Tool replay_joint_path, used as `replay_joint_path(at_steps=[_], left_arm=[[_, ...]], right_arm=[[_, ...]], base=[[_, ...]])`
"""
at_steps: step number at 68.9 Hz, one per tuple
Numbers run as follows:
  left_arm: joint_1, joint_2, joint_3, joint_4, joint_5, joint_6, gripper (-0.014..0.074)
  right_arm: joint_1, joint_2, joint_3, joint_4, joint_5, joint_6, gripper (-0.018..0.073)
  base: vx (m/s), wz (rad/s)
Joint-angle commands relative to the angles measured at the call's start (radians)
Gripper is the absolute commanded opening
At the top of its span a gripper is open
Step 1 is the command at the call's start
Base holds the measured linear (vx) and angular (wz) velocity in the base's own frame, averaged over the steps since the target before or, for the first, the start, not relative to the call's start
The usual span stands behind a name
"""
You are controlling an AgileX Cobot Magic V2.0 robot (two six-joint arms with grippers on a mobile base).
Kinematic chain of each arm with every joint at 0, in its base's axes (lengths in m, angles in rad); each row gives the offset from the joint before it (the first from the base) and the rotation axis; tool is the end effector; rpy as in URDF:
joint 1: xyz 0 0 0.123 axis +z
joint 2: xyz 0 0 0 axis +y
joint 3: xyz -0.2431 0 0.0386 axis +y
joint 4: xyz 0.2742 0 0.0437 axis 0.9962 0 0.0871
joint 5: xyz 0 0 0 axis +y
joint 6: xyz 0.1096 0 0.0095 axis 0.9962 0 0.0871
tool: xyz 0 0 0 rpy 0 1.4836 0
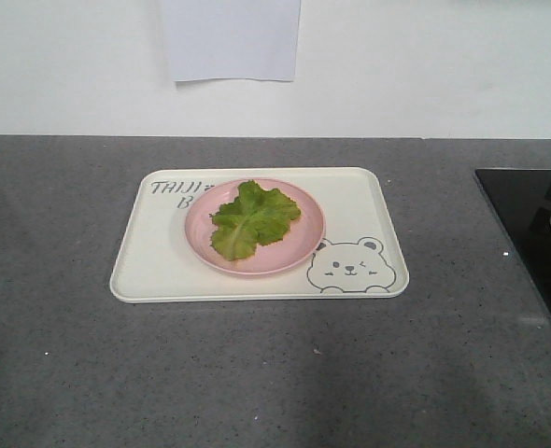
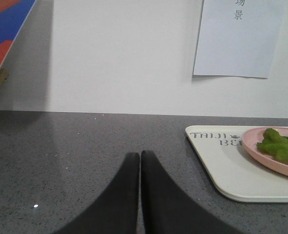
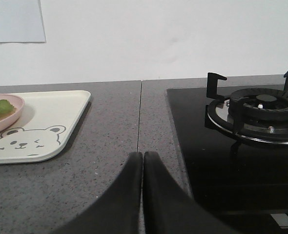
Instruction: Transfer vegetables to tray and serve
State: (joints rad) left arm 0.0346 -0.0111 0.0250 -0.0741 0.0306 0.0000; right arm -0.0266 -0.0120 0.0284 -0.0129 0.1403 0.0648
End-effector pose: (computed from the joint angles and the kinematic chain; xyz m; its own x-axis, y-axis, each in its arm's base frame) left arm 0.1411 0.0046 0.2034 0.0450 -0.0725 -0.9964 -0.0291 0.9968 -0.0738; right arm 0.1410 -0.0040 0.1902 -0.0678 0.0538 -0.9962 0.0320 0.9981 0.0518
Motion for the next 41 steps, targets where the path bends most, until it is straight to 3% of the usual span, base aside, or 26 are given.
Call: replay_joint_path(at_steps=[1, 41], left_arm=[[0.003, -0.014, 0.005, -0.007, -0.069, -0.005, -0.0008], [0.003, -0.014, 0.005, -0.007, -0.069, -0.005, -0.0008]], right_arm=[[-0.004, -0.003, 0.007, -0.008, -0.081, -0.002, -0.0003], [-0.004, -0.003, 0.007, -0.008, -0.064, -0.002, -0.0003]], base=[[0.0, 0.0], [0.0, 0.0]])
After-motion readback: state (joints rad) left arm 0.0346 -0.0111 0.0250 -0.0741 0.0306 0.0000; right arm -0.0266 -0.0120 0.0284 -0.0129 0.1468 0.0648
